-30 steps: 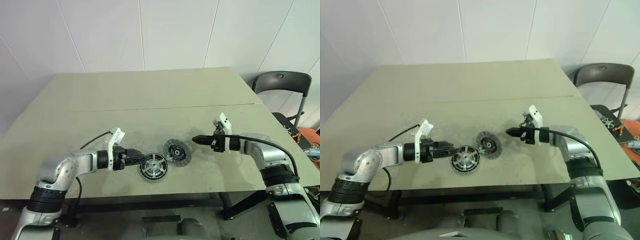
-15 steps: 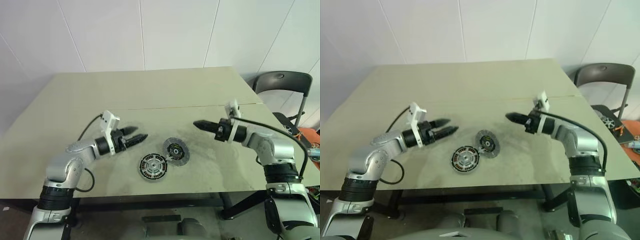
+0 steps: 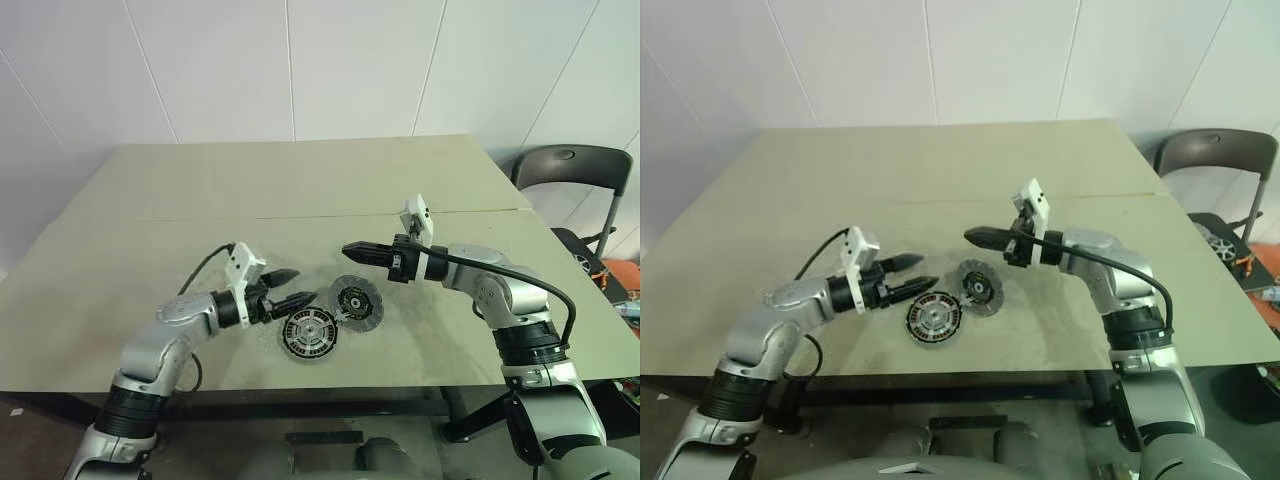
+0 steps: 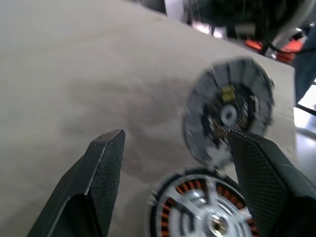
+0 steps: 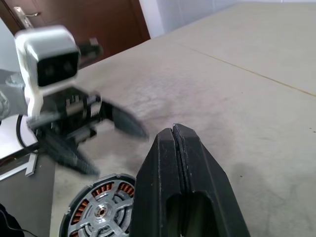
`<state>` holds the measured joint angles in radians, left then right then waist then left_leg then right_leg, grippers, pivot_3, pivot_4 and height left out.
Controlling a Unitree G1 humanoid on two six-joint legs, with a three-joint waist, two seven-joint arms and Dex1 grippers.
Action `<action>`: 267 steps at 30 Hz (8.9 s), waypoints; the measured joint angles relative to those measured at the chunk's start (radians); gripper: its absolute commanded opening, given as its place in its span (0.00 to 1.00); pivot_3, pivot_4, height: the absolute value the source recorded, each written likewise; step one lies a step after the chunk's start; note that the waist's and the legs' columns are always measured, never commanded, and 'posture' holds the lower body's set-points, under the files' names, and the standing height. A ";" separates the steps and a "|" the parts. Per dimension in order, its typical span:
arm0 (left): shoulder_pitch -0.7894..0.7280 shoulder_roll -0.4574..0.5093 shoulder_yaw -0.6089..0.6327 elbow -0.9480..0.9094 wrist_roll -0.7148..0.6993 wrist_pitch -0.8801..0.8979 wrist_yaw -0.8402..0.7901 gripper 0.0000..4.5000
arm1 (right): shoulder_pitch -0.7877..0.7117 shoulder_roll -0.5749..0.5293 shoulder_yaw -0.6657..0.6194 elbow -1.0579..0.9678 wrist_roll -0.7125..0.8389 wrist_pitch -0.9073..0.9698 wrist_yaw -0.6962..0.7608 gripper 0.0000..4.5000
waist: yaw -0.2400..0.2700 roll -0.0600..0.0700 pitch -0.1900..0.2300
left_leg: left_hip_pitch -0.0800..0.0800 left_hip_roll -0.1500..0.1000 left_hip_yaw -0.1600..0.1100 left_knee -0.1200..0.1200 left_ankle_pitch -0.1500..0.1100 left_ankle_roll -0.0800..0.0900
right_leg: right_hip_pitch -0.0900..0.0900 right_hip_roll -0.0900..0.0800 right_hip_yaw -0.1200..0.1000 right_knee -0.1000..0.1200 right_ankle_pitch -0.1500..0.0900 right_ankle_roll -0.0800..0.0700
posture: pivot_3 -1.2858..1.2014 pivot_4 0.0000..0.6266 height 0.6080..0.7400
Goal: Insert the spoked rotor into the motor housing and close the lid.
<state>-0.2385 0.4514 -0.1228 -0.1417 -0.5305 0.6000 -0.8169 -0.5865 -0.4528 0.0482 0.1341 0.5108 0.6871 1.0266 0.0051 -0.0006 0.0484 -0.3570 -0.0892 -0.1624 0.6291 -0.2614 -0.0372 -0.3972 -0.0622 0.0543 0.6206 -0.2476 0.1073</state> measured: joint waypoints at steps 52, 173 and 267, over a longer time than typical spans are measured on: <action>0.041 -0.072 0.095 0.207 0.156 -0.147 0.082 0.79 | 0.121 -0.135 0.045 -0.127 0.035 0.086 0.153 0.00 | 0.008 0.000 0.000 | 0.000 0.000 -0.001 0.001 0.000 0.000 | 0.001 -0.001 -0.001 0.000 0.000 0.000 | 0.52 0.00 1.00; -0.015 -0.081 0.077 0.281 0.260 -0.192 0.100 0.80 | 0.153 0.009 0.343 -0.110 -0.254 -0.194 0.108 0.99 | 0.007 -0.002 -0.001 | 0.002 -0.001 -0.004 0.003 0.001 -0.002 | 0.000 -0.001 -0.004 0.008 0.000 0.001 | 0.52 0.00 1.00; -0.006 -0.088 0.063 0.277 0.276 -0.173 0.099 0.80 | 0.052 0.018 0.302 0.059 -0.296 -0.235 0.120 0.79 | 0.009 -0.002 -0.001 | 0.001 -0.002 -0.004 0.001 0.002 -0.002 | 0.001 -0.002 -0.004 0.006 -0.001 0.002 | 0.52 0.00 1.00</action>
<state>-0.2446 0.3634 -0.0594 0.1349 -0.2547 0.4268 -0.7180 -0.5349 -0.4350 0.3502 0.1933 0.2147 0.4524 1.1465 0.0143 -0.0022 0.0471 -0.3558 -0.0908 -0.1666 0.6302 -0.2598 -0.0397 -0.3965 -0.0643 0.0505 0.6262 -0.2482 0.1089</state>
